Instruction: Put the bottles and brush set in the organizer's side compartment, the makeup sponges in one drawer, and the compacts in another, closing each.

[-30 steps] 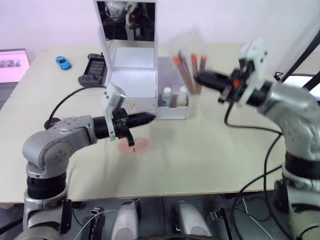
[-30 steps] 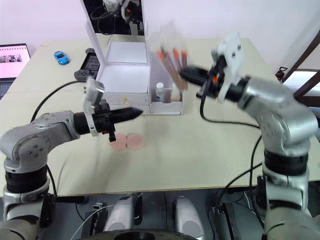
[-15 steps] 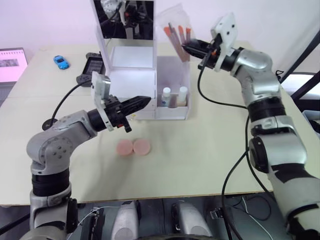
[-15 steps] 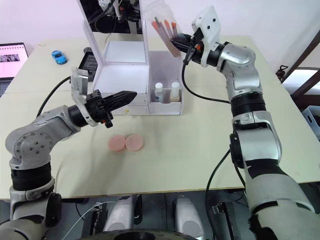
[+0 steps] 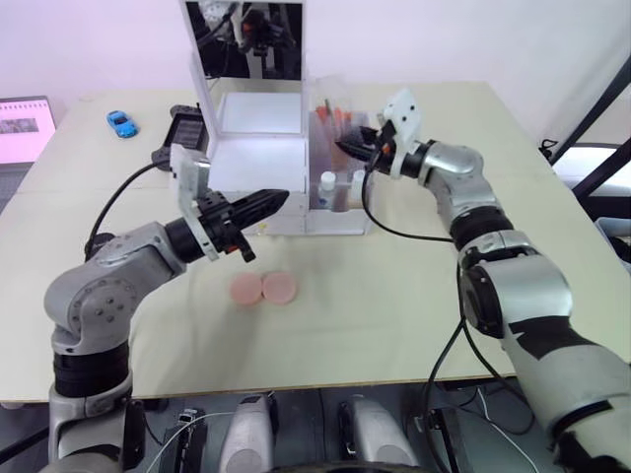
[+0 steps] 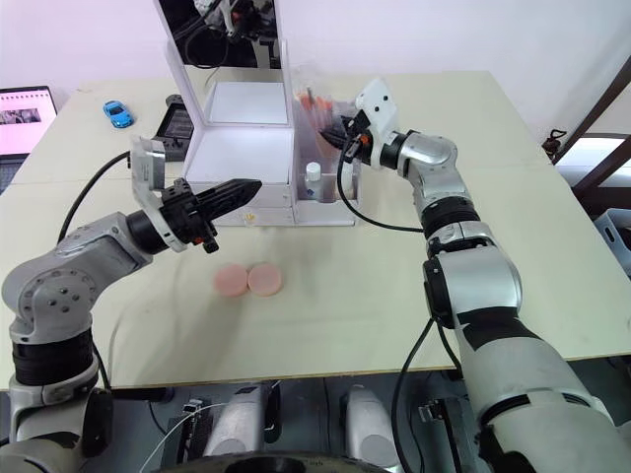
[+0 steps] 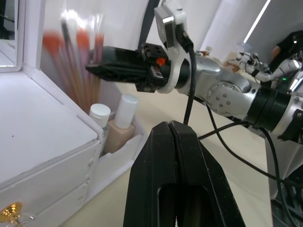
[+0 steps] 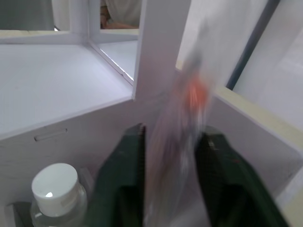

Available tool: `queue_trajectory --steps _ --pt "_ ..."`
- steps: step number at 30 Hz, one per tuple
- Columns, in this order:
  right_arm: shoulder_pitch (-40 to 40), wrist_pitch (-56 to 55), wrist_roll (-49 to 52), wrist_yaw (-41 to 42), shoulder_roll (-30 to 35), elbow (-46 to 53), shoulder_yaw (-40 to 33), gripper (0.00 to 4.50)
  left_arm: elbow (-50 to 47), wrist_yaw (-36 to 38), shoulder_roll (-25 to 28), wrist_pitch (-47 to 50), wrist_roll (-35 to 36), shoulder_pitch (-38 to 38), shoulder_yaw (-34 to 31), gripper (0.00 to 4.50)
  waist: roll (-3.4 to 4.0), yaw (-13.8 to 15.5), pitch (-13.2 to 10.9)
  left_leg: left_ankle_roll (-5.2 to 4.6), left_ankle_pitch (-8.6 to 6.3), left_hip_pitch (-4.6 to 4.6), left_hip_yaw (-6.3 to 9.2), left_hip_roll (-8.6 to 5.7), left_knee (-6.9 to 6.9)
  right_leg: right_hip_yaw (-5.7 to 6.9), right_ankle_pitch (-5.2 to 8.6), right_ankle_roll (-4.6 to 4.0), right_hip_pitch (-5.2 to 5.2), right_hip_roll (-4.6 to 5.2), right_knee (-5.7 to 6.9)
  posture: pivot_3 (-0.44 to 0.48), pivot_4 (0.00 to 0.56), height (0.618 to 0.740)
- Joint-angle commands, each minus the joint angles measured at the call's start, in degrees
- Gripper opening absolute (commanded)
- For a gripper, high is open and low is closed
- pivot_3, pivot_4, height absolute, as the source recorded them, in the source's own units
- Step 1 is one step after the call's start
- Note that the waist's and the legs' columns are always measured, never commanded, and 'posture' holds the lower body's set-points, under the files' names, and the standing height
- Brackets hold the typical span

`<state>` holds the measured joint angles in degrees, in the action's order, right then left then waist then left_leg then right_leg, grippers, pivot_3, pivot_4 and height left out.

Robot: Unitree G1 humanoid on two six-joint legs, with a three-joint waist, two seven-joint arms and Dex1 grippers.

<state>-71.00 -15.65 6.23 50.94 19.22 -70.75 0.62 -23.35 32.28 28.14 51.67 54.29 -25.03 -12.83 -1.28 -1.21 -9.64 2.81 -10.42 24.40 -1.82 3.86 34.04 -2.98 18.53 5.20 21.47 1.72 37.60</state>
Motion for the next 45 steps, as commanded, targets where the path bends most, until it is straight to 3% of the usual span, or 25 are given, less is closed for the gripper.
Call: queue_trajectory --steps 1,3,10,14,19,23,24,26,33,34,45 --pt "-3.16 -1.25 0.09 -0.45 0.71 0.52 -2.31 3.54 -0.79 0.10 0.48 -1.81 -0.36 -0.81 0.31 0.00 0.00 0.00 0.00 0.00 0.00 0.00 0.00 0.00 0.00 0.00 0.00 0.00 0.00 0.00 0.00 0.000 0.150 0.740" --pt "-3.63 -0.52 1.00 0.36 0.92 0.91 -3.65 4.45 -0.08 -0.06 0.29 -2.22 -0.81 -1.57 0.92 0.00 0.01 0.00 -0.01 0.00 0.00 0.00 0.00 0.00 0.00 0.00 0.00 0.00 0.00 0.00 0.00 0.000 0.150 0.740" --pt "-0.80 3.68 3.67 7.34 3.86 11.83 -5.80 4.45 1.37 1.58 1.21 -3.36 -1.61 -2.93 1.36 0.00 0.02 0.11 -0.01 0.01 0.00 0.00 0.00 0.00 0.00 0.01 0.00 0.01 0.00 -0.01 0.01 0.000 0.150 0.740" --pt "7.39 16.13 7.66 9.65 6.99 33.76 -5.27 4.45 1.78 2.83 2.43 -3.94 -2.11 -2.94 1.70 0.00 0.02 0.29 -0.01 0.01 0.00 0.01 0.04 0.00 -0.03 0.04 0.00 0.01 -0.01 -0.01 0.01 0.000 0.150 0.740" --pt "18.74 38.41 11.59 5.77 11.97 64.32 -3.44 4.45 3.10 4.40 3.34 -5.52 -2.85 -3.83 1.43 0.00 0.05 0.37 -0.03 0.01 0.00 0.03 0.07 0.01 -0.01 0.06 0.00 0.01 0.02 0.00 0.06 0.000 0.150 0.740" --pt "20.86 53.59 10.28 1.31 15.96 74.85 -0.17 4.45 4.98 5.80 4.51 -7.15 -4.64 -4.88 1.78 0.00 0.06 0.03 -0.03 0.01 0.00 -0.03 0.06 0.00 0.04 0.02 0.01 -0.02 0.07 -0.02 0.19 0.000 0.150 0.740" --pt "20.25 56.54 10.71 0.75 16.26 75.06 0.08 4.45 5.32 6.12 4.70 -7.43 -5.10 -5.01 2.03 0.00 0.05 0.04 -0.03 0.00 0.00 -0.03 0.05 0.00 0.04 0.02 0.01 -0.02 0.07 -0.03 0.19 0.000 0.150 0.740" --pt "19.29 58.26 9.13 0.53 17.31 74.11 2.23 3.66 6.07 6.51 4.69 -8.00 -5.86 -5.47 2.50 0.00 0.05 0.12 -0.03 0.00 0.00 -0.04 0.06 0.00 0.08 0.02 0.02 -0.04 0.06 -0.03 0.20 0.000 0.150 0.740" --pt "11.63 49.66 1.55 -5.19 11.56 56.01 7.30 0.23 8.56 7.66 4.66 -10.30 -8.86 -6.32 2.82 0.00 0.05 0.03 -0.03 -0.01 0.01 0.06 -0.02 -0.02 0.08 -0.03 0.01 -0.03 0.18 -0.03 0.17 0.000 0.150 0.740" --pt "10.39 47.75 0.56 -5.48 10.63 52.84 7.91 0.04 8.87 7.96 4.86 -10.66 -9.16 -6.25 2.59 0.00 0.05 0.05 -0.03 -0.01 0.01 0.07 -0.02 -0.01 0.07 -0.04 0.01 -0.03 0.20 -0.05 0.18 0.000 0.150 0.740" --pt "-2.67 29.18 -5.68 -5.36 3.91 21.22 9.45 0.04 8.14 7.56 5.11 -11.50 -9.91 -5.76 1.48 0.00 0.05 0.07 -0.03 -0.01 0.01 0.11 -0.05 -0.01 0.04 -0.05 0.01 -0.02 0.30 -0.06 0.29 0.000 0.150 0.740"
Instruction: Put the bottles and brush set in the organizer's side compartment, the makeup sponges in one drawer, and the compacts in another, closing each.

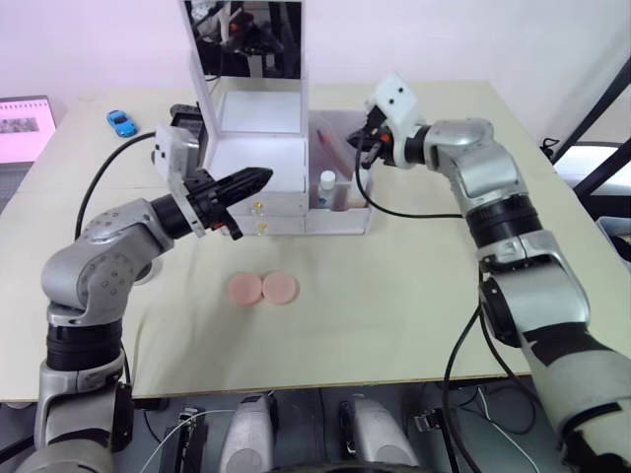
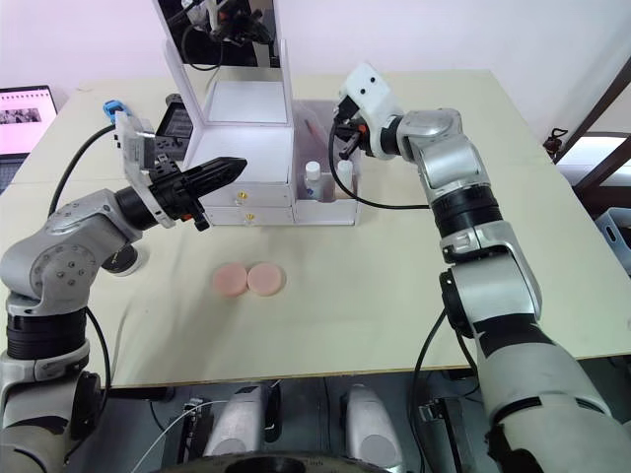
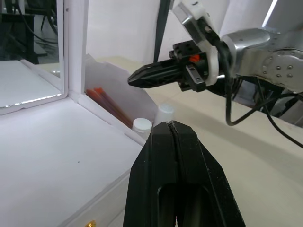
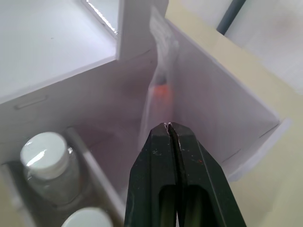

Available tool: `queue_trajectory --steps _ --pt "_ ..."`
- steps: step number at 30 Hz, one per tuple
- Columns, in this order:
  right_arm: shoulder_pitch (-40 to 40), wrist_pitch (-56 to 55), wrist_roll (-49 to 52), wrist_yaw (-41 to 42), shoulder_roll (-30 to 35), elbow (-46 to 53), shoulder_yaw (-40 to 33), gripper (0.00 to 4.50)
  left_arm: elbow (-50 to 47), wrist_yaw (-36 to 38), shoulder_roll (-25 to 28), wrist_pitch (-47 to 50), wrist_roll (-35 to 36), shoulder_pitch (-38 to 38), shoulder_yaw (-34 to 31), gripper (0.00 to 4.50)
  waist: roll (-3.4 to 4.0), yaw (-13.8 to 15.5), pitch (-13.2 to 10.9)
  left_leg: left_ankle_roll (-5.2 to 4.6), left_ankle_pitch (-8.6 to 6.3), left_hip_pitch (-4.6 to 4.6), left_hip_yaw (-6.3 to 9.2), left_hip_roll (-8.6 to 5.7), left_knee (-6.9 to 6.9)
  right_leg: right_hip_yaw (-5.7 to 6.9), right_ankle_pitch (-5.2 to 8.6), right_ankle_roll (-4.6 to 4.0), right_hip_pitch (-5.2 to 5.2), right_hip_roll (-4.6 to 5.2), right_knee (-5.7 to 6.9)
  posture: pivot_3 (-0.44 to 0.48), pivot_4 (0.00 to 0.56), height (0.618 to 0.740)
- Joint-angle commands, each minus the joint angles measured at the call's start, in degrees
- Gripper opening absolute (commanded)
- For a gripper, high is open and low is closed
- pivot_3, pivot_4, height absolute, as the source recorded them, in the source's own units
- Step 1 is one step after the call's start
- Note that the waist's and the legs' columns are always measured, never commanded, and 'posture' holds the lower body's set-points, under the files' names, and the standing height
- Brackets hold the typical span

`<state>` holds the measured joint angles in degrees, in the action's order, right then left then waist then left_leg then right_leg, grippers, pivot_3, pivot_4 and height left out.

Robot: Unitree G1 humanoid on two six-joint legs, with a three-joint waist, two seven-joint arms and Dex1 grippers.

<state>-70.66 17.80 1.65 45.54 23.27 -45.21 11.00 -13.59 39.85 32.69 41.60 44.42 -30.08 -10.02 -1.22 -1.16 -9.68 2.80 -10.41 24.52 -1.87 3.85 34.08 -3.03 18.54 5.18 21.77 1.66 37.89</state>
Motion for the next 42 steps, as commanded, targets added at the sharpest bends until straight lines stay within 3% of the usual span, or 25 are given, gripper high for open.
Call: queue_trajectory --steps 1,3,7,10,12,21,26,31,37,42 --pt "-4.06 -6.01 -2.29 -1.05 0.02 -7.02 -0.75 0.04 -1.76 -0.15 0.51 -1.43 -0.11 -0.64 -1.38 0.00 0.00 0.04 0.00 0.00 0.00 0.00 0.00 0.00 0.00 0.00 0.00 0.00 0.00 0.00 0.01 0.000 0.150 0.740" --pt "-5.93 -8.20 -3.23 -2.10 0.43 -10.36 -1.32 0.04 -2.07 -0.38 0.54 -1.42 -0.22 -0.38 -1.50 0.00 0.00 0.08 0.00 0.00 0.00 0.00 0.00 0.00 0.03 0.00 0.00 0.00 0.00 0.01 0.04 0.000 0.150 0.740" --pt "-7.66 -6.71 -0.54 2.70 1.48 -8.00 -4.02 0.04 -2.70 -1.02 0.69 -1.33 -0.15 0.39 -2.15 0.00 0.01 0.00 -0.01 0.00 0.00 0.00 -0.02 0.00 0.00 -0.01 0.00 0.00 0.03 0.02 0.05 0.000 0.150 0.740" --pt "-5.71 7.69 8.13 12.79 0.31 1.95 -7.17 0.04 -2.68 -0.90 0.61 -1.42 0.07 0.76 -2.26 0.00 0.02 -0.22 -0.01 0.00 0.00 0.00 -0.01 0.03 -0.05 -0.02 0.00 0.00 0.07 -0.01 0.10 0.000 0.150 0.740" --pt "-3.51 10.90 8.41 14.77 -0.61 5.36 -5.88 0.04 -2.34 -0.59 0.45 -1.71 -0.15 0.51 -1.79 0.00 0.02 -0.26 -0.01 0.00 0.00 -0.02 0.01 0.07 -0.06 -0.02 0.01 -0.02 0.08 -0.07 0.17 0.000 0.150 0.740" --pt "-4.79 0.23 0.68 5.02 -4.50 -7.59 -3.17 0.04 -1.96 -0.81 0.01 -2.13 -0.43 -0.14 -0.93 0.00 0.01 0.13 -0.01 0.01 0.00 0.01 -0.04 0.02 0.05 -0.02 0.02 -0.03 0.06 0.00 0.15 0.000 0.150 0.740" --pt "-8.67 -9.28 -3.62 -5.21 -2.73 -17.48 -3.94 0.04 -2.90 -1.59 -0.18 -2.05 -0.35 0.62 -1.18 0.00 0.01 -0.06 -0.01 0.01 0.00 0.00 -0.03 0.03 0.04 -0.03 0.02 -0.03 0.09 -0.02 0.18 0.000 0.150 0.740" --pt "-10.72 -13.24 -4.36 -8.18 -1.79 -20.81 -5.31 0.04 -3.04 -1.85 -0.37 -2.23 -0.49 1.00 -1.00 0.00 0.01 -0.08 -0.01 0.01 0.00 0.00 -0.05 0.03 0.01 -0.06 0.02 -0.03 0.10 -0.02 0.16 0.000 0.150 0.740" --pt "-10.37 -11.33 -3.11 -3.57 -0.65 -15.59 -6.44 0.04 -1.53 -1.19 -0.59 -2.34 -0.95 -0.42 -0.36 0.00 0.02 -0.25 -0.01 0.01 0.00 0.00 -0.05 0.03 -0.01 -0.06 0.02 -0.03 0.11 -0.03 0.18 0.000 0.150 0.740" --pt "-5.11 -1.98 0.76 2.37 2.60 0.98 -8.31 0.04 -0.27 0.37 -0.07 -2.45 -1.55 -1.05 0.04 0.00 0.02 0.15 -0.02 0.01 0.00 0.00 -0.04 0.03 -0.03 -0.06 0.02 -0.03 0.11 -0.03 0.17 0.000 0.150 0.740"
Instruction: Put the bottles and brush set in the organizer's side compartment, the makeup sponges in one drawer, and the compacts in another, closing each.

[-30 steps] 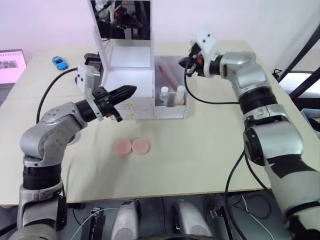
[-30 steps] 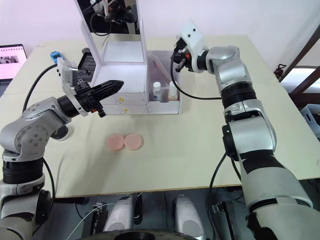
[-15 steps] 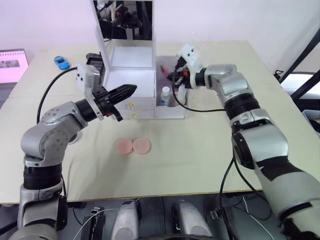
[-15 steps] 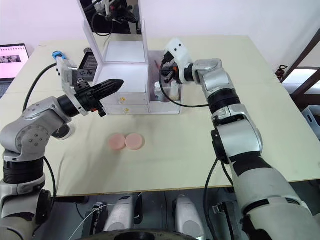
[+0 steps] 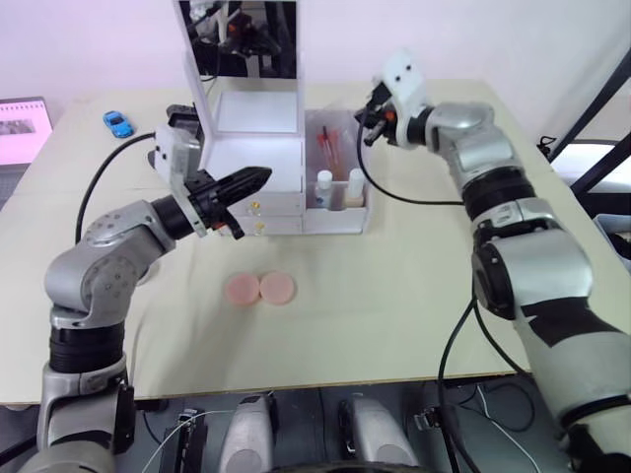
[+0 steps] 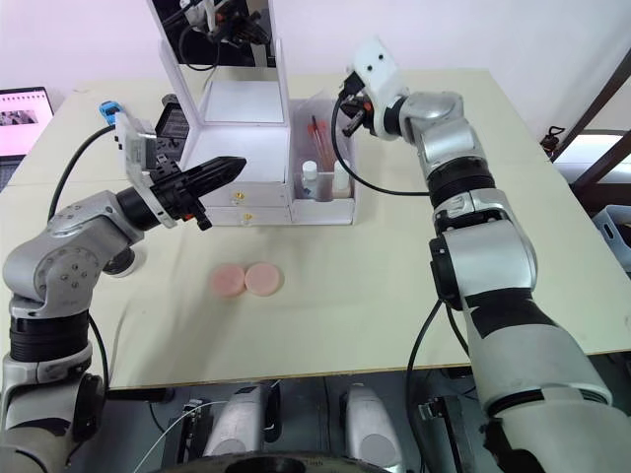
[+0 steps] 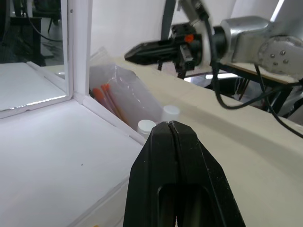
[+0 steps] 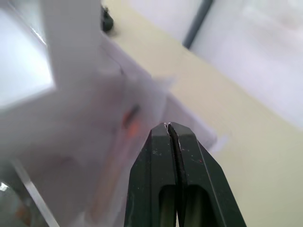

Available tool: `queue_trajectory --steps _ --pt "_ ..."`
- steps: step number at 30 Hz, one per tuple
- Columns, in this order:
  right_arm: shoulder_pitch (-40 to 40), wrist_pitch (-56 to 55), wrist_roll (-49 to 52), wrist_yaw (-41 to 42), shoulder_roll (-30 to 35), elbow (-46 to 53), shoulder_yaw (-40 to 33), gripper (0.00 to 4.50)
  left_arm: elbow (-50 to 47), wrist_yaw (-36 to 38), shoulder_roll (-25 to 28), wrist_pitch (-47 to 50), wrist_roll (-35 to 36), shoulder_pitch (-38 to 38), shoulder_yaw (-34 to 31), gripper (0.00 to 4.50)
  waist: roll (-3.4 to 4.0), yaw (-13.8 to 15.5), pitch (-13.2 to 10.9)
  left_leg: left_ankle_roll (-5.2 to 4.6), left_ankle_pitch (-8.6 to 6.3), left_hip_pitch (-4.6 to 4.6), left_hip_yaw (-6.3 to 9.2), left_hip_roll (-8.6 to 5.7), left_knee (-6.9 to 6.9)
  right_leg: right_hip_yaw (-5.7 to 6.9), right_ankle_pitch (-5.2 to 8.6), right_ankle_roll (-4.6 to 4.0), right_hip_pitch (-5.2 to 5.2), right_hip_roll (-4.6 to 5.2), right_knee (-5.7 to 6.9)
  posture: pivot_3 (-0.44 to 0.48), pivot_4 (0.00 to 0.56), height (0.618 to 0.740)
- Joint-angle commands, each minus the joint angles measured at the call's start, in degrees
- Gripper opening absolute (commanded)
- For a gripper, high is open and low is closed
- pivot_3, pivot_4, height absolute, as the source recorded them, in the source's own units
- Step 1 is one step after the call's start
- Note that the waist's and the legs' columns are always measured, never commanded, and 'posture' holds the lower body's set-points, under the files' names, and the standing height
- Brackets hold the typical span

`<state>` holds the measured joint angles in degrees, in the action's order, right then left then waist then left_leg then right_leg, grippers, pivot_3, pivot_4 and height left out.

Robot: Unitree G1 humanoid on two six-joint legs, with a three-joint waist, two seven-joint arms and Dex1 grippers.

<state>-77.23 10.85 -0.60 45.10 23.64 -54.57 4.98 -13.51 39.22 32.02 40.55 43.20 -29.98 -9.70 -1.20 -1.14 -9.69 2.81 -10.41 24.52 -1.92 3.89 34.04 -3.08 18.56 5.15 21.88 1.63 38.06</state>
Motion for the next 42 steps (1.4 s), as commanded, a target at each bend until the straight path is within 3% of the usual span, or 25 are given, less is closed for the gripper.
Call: queue_trajectory --steps 1,7,10,12,15,20,22,29,36,42 --pt "3.18 8.00 4.26 3.76 3.08 14.99 -2.91 0.04 -0.24 1.18 0.70 -1.31 -0.36 -1.26 -0.40 0.00 -0.01 0.25 0.00 0.00 0.00 0.00 0.01 0.00 0.01 0.02 0.00 0.00 -0.01 0.00 0.00 0.000 0.150 0.740" --pt "17.71 27.91 16.58 11.40 11.88 45.63 -8.62 0.04 1.18 4.95 4.66 -1.17 -1.03 -1.04 -1.71 0.00 -0.01 0.33 0.00 0.00 0.00 0.00 0.00 0.00 0.09 0.02 0.00 0.00 -0.06 0.02 0.00 0.000 0.150 0.740" --pt "25.84 34.23 22.37 12.92 17.12 56.19 -13.81 0.04 2.75 7.61 8.15 -1.09 -1.02 -0.50 -3.46 0.00 0.00 0.33 0.00 0.00 0.00 -0.01 0.01 0.00 0.02 0.03 0.01 0.00 -0.05 0.00 -0.02 0.000 0.150 0.740" --pt "31.92 36.44 23.57 11.90 20.62 60.21 -17.40 0.00 4.35 10.09 11.08 -1.52 -1.75 0.45 -4.12 0.53 -0.01 0.25 0.00 -0.01 0.00 -0.01 0.00 0.00 0.00 0.02 0.01 0.00 -0.02 0.00 -0.02 0.000 0.150 0.740" --pt "42.34 39.81 27.04 12.42 25.35 66.32 -24.26 0.86 8.85 13.40 14.98 -2.21 -2.73 1.95 -5.84 1.84 -0.01 0.15 0.01 -0.01 0.00 -0.03 -0.01 0.01 0.01 0.00 0.02 -0.02 -0.05 0.01 -0.06 0.000 0.150 0.740" --pt "53.32 50.57 39.49 11.86 27.12 74.46 -41.49 3.43 21.66 16.62 19.13 -12.86 -10.39 4.23 -7.51 4.49 0.02 0.07 0.02 -0.01 -0.01 -0.09 -0.04 0.02 -0.01 -0.05 0.02 -0.03 -0.04 0.00 -0.03 0.000 0.150 0.740" --pt "60.09 54.17 41.87 12.01 27.76 76.31 -47.57 4.47 28.14 17.73 20.27 -17.67 -12.27 6.09 -9.80 4.50 -0.03 0.20 0.03 -0.01 -0.01 -0.08 -0.04 0.03 -0.02 -0.04 0.04 -0.05 -0.04 0.02 -0.06 0.000 0.150 0.740" --pt "78.12 52.29 41.37 12.20 28.99 77.66 -56.16 4.47 42.54 20.99 23.82 -26.70 -16.00 12.95 -14.74 4.50 -0.13 0.12 0.08 -0.05 -0.04 -0.07 -0.21 0.04 -0.04 -0.05 0.14 -0.24 -0.02 0.21 -0.18 0.000 0.150 0.740" --pt "79.54 47.74 41.66 10.81 29.80 75.50 -53.98 4.47 44.90 21.99 23.64 -27.70 -16.43 13.71 -15.73 4.50 -0.14 0.29 0.09 -0.04 -0.04 -0.08 -0.28 0.04 -0.02 -0.05 0.20 -0.36 -0.04 0.38 -0.21 0.000 0.150 0.740" --pt "72.60 46.11 45.81 10.94 32.29 77.02 -46.93 4.47 33.06 21.37 22.81 -22.80 -13.42 17.27 -17.18 4.50 -0.14 -0.22 0.09 -0.05 -0.04 -0.06 -0.30 0.07 -0.05 -0.06 0.19 -0.34 -0.02 0.37 -0.20 0.000 0.150 0.740"
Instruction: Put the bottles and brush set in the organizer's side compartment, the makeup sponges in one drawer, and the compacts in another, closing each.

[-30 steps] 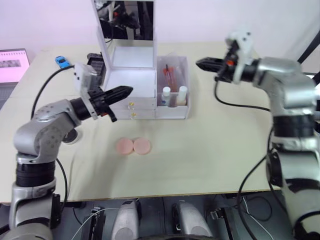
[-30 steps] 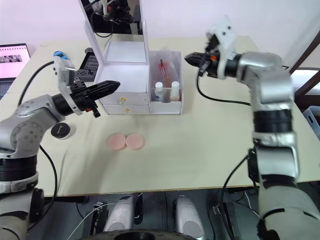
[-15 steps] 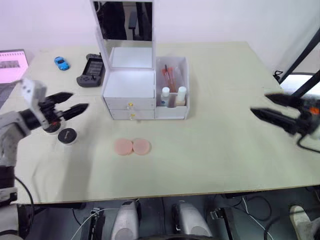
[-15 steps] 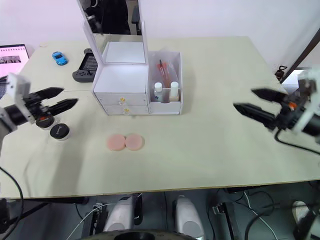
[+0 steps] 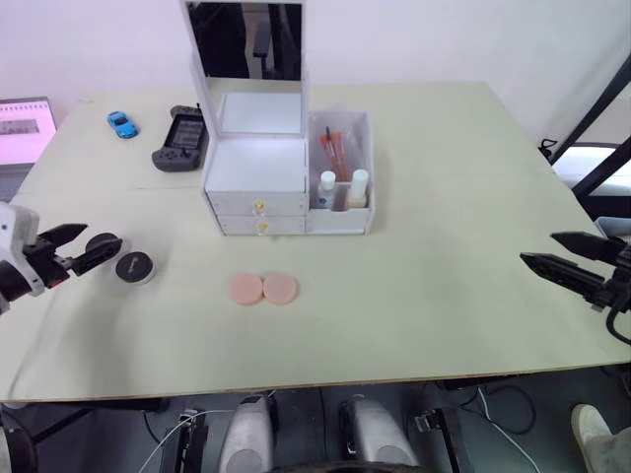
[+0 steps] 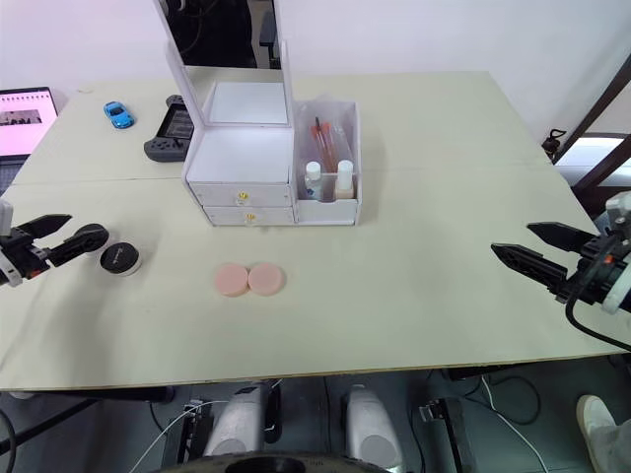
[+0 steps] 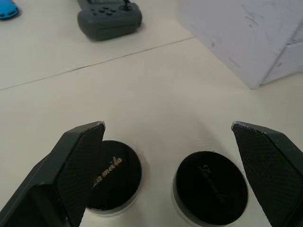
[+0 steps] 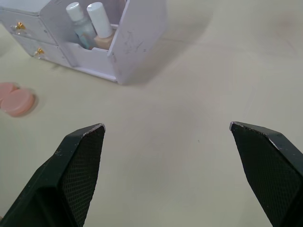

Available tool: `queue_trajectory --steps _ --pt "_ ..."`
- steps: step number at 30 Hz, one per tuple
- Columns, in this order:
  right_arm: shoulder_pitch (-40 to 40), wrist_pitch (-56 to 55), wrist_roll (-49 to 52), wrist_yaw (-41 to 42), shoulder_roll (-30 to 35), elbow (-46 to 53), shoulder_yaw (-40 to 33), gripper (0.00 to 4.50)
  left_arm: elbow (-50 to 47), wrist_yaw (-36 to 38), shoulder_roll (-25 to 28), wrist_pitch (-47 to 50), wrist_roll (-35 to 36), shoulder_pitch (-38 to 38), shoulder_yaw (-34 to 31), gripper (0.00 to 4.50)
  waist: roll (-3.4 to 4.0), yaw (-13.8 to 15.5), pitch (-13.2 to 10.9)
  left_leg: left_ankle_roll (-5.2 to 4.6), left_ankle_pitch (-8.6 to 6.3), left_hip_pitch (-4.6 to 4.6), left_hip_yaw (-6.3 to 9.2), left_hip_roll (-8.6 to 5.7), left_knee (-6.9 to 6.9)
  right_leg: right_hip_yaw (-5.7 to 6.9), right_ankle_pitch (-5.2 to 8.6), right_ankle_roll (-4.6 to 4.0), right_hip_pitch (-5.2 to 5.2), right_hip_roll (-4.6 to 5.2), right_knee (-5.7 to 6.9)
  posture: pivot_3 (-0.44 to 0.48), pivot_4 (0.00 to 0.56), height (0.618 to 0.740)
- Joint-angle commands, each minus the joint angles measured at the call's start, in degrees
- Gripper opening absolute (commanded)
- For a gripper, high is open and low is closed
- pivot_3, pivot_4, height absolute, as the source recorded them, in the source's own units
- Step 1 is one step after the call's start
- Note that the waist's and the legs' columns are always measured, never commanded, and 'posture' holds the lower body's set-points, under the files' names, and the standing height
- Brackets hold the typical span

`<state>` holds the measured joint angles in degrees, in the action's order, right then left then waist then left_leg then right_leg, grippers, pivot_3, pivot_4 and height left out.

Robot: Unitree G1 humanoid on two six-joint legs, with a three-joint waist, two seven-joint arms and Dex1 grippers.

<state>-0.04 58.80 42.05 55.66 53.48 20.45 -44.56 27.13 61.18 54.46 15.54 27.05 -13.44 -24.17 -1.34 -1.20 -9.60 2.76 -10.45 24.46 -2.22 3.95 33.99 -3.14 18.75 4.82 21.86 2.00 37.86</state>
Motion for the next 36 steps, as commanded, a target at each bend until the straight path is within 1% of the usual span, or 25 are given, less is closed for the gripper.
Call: queue_trajectory --steps 1,4,6,8,10,12,14,17,19,22,24,26,28,30,31,32,33,36 --pt "-6.87 -2.29 3.96 0.33 2.77 2.41 4.41 4.47 -10.77 -1.25 -0.18 3.37 3.59 1.69 -3.23 4.50 0.01 -0.19 0.00 0.00 0.00 -0.01 0.00 0.01 0.00 -0.01 0.00 0.00 0.01 -0.01 0.02 0.000 0.150 0.740" --pt "-13.19 -2.18 6.53 0.11 3.59 3.44 10.11 4.47 -21.23 -3.69 -2.67 7.33 6.21 5.19 -3.66 4.50 0.01 -0.13 0.00 0.00 0.00 -0.01 0.01 0.02 -0.01 -0.02 -0.01 0.02 0.00 -0.02 0.04 0.000 0.150 0.740" --pt "-18.38 -1.50 8.79 -0.31 3.85 5.55 15.28 4.47 -31.31 -7.16 -5.82 10.11 8.57 8.00 -2.95 4.50 0.02 -0.12 0.00 -0.01 -0.01 -0.01 0.00 0.02 -0.03 -0.01 -0.03 0.07 0.01 -0.02 0.04 0.000 0.150 0.740" --pt "-22.89 -1.04 10.08 -1.12 3.89 7.54 19.84 4.47 -40.95 -12.75 -10.10 13.38 11.38 9.69 -1.92 4.50 0.02 0.02 -0.01 -0.02 -0.01 0.01 -0.02 0.01 -0.02 -0.03 -0.09 0.20 0.02 0.00 0.04 0.000 0.150 0.740" --pt "-25.87 -1.28 9.77 -1.85 4.05 8.51 23.60 4.47 -48.26 -17.49 -14.01 15.45 12.28 11.06 0.17 4.50 -0.05 0.35 -0.01 -0.02 -0.01 0.03 0.05 0.01 0.03 -0.01 -0.10 0.22 -0.01 -0.05 0.05 0.000 0.150 0.740" --pt "-29.22 -1.84 8.61 -3.24 3.57 9.15 27.59 4.47 -53.90 -22.83 -18.50 16.61 11.93 11.71 3.48 4.50 -0.04 0.44 0.00 -0.02 -0.01 0.02 0.11 0.00 0.11 0.00 -0.10 0.21 -0.07 -0.09 0.04 0.000 0.150 0.740" --pt "-31.66 -2.39 7.46 -4.56 3.25 9.19 30.24 4.47 -57.13 -28.69 -23.35 16.85 10.34 11.13 6.50 4.50 -0.04 0.49 0.00 -0.02 -0.01 0.01 0.11 -0.03 0.17 -0.02 -0.09 0.20 -0.12 -0.10 0.04 0.000 0.150 0.740" --pt "-33.53 -2.71 6.44 -6.01 3.32 8.56 32.24 4.47 -59.14 -35.82 -29.37 16.17 6.68 10.16 11.12 4.50 -0.05 0.49 0.02 -0.02 0.00 0.00 0.15 -0.06 0.24 -0.03 -0.10 0.21 -0.18 -0.15 0.03 0.000 0.150 0.740" --pt "-33.92 -2.96 5.84 -6.41 3.72 8.49 33.06 4.47 -59.49 -38.45 -32.18 15.02 4.28 9.86 14.13 4.50 -0.06 0.46 0.02 -0.02 0.00 0.00 0.18 -0.07 0.25 -0.03 -0.11 0.22 -0.19 -0.21 0.03 0.000 0.150 0.740" --pt "-34.62 -2.55 5.30 -7.63 3.82 8.82 33.73 4.47 -60.10 -43.00 -37.11 14.14 0.20 9.03 20.59 4.50 -0.05 0.47 0.02 -0.03 0.00 0.00 0.22 -0.07 0.24 -0.03 -0.11 0.23 -0.19 -0.26 0.03 0.000 0.150 0.740" --pt "-34.94 -1.89 5.38 -8.34 4.12 9.49 33.95 4.47 -58.84 -46.36 -39.97 13.82 -2.83 8.03 23.16 4.50 -0.05 0.55 0.02 -0.03 0.00 0.00 0.24 -0.07 0.25 -0.03 -0.12 0.24 -0.20 -0.28 0.03 0.000 0.150 0.740" --pt "-35.49 -1.11 5.80 -9.19 4.15 9.97 33.97 4.47 -57.43 -48.89 -41.64 13.05 -5.87 7.24 24.46 4.50 -0.06 0.52 0.02 -0.03 0.00 0.00 0.29 -0.07 0.27 -0.02 -0.12 0.24 -0.22 -0.32 0.03 0.000 0.150 0.740" --pt "-36.08 -0.26 6.45 -10.04 4.08 10.37 33.72 4.47 -56.44 -49.71 -42.79 12.38 -6.93 6.71 24.97 4.50 -0.05 0.40 0.03 -0.03 0.00 -0.02 0.32 -0.07 0.27 -0.02 -0.12 0.24 -0.23 -0.34 0.03 0.000 0.150 0.740" --pt "-36.58 0.61 7.01 -10.89 4.07 10.72 33.42 4.50 -55.00 -50.87 -44.20 11.35 -7.75 5.94 24.72 3.98 -0.04 0.41 0.03 -0.04 0.00 -0.02 0.32 -0.07 0.26 -0.02 -0.12 0.24 -0.23 -0.36 0.04 0.000 0.150 0.740" --pt "-36.73 1.00 7.19 -11.26 4.16 10.89 33.35 4.50 -54.31 -51.67 -44.91 11.04 -8.22 5.44 24.53 3.62 -0.04 0.44 0.03 -0.04 0.00 -0.02 0.33 -0.07 0.25 -0.02 -0.12 0.24 -0.21 -0.36 0.05 0.000 0.150 0.740" --pt "-36.84 1.35 7.37 -11.55 4.26 11.09 33.30 4.50 -53.90 -52.03 -45.33 10.93 -8.55 5.11 24.58 3.05 -0.04 0.47 0.03 -0.04 0.00 -0.02 0.33 -0.07 0.25 -0.02 -0.12 0.25 -0.22 -0.36 0.05 0.000 0.150 0.740" --pt "-36.93 1.72 7.60 -11.79 4.42 11.25 33.23 4.50 -53.73 -52.04 -45.35 10.92 -9.21 4.95 25.18 2.69 -0.04 0.48 0.03 -0.04 0.00 -0.01 0.34 -0.07 0.25 -0.01 -0.12 0.25 -0.22 -0.36 0.05 0.000 0.150 0.740" --pt "-37.23 2.64 8.22 -12.32 4.76 11.58 32.91 4.50 -53.83 -52.30 -45.74 10.09 -10.52 5.22 25.80 2.69 -0.04 0.50 0.03 -0.04 -0.01 -0.01 0.33 -0.07 0.25 -0.01 -0.12 0.24 -0.22 -0.35 0.05 0.000 0.150 0.740"
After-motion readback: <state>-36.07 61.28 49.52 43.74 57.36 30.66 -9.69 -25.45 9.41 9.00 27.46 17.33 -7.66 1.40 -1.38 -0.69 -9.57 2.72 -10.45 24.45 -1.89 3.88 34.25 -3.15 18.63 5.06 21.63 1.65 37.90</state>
